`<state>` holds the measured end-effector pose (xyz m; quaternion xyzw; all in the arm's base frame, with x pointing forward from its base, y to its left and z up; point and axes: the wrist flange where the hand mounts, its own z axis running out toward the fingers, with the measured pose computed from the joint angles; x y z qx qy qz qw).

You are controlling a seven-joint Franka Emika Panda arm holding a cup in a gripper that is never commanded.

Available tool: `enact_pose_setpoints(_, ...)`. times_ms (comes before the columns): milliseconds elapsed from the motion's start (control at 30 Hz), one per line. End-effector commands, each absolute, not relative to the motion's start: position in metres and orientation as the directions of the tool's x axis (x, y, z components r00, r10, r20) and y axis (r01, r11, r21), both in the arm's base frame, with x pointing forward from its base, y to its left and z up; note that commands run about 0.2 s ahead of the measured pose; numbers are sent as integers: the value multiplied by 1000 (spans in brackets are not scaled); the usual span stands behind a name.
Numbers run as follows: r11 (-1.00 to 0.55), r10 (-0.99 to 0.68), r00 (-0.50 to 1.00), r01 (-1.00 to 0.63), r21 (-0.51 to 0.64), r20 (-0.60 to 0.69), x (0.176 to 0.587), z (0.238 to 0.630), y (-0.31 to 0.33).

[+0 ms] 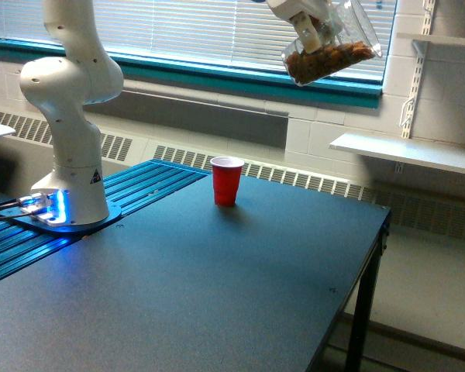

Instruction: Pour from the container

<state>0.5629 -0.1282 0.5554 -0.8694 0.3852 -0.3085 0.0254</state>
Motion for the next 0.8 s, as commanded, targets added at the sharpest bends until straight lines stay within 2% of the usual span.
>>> enact_pose_setpoints(33,-713,-673,517,-642,-281,529,565,557,-124)
enact_pose_setpoints(800,-811,-567,593,-525,-260,572,553,555,-109)
